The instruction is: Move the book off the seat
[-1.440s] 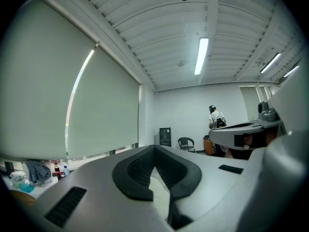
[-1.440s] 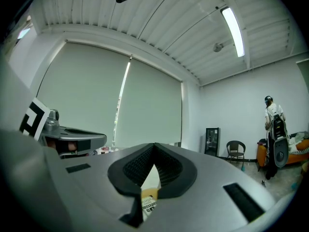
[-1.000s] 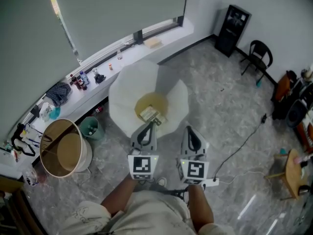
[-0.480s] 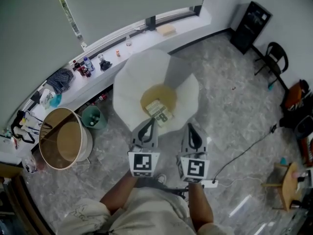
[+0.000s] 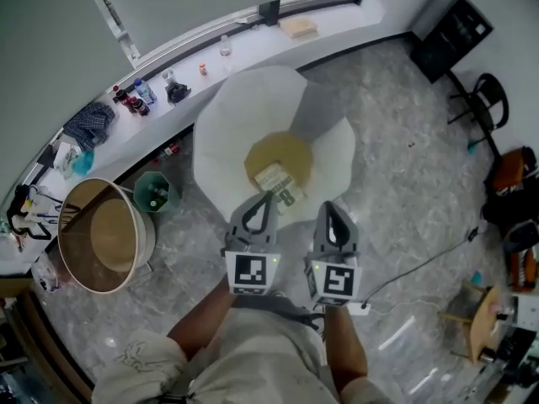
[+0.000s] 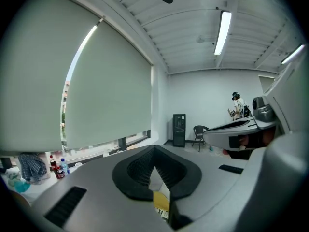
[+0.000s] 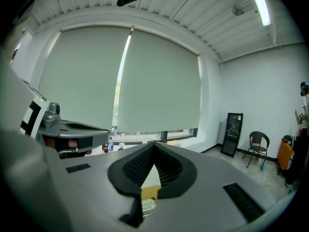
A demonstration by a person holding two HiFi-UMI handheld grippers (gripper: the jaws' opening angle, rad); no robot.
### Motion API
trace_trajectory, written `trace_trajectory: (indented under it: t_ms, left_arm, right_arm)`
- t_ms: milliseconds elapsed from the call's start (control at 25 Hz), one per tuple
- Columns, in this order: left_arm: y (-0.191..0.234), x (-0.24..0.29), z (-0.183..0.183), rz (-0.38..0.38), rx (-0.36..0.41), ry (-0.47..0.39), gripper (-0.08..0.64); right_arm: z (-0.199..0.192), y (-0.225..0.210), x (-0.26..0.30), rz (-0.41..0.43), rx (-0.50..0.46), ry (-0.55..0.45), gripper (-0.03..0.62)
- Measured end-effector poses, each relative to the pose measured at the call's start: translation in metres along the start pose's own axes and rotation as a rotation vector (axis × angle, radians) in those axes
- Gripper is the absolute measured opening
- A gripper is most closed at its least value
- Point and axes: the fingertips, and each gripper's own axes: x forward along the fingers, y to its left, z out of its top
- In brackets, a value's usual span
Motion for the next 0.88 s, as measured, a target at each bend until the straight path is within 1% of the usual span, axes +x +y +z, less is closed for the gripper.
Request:
trace_trajectory:
  t_ms: [120,240,400,520,680,880]
  left_arm:
    - [0.019,0.016,-0.008,0.000,-0.015,0.005,0.002]
    - [0.034,0.032,-0.022,0.007,-0.024,0.023,0.002]
    - [0.045,0.050,-0.051,0.021,-0.063,0.080,0.003]
    - [0.050,0.064,-0.078,0.039,-0.080,0.129,0.002]
    - [0.046,0.089,-0.120,0.066,-0.100,0.188,0.003]
    - [0.037,0.128,-0.181,0.150,-0.153,0.251,0.002]
  right_arm:
    - [-0.002,0.006,0.028,-0.003,0.003,0.015,0.005]
    - [-0.012,0.009,0.051,0.002,0.010,0.040,0.005]
    - [-0.035,0.008,0.076,0.013,0.014,0.094,0.004]
    - [-0.055,0.003,0.098,0.034,0.005,0.111,0.004]
    - [-0.092,-0.005,0.129,0.081,-0.004,0.142,0.005]
    - [-0.164,-0.022,0.170,0.155,-0.003,0.216,0.005]
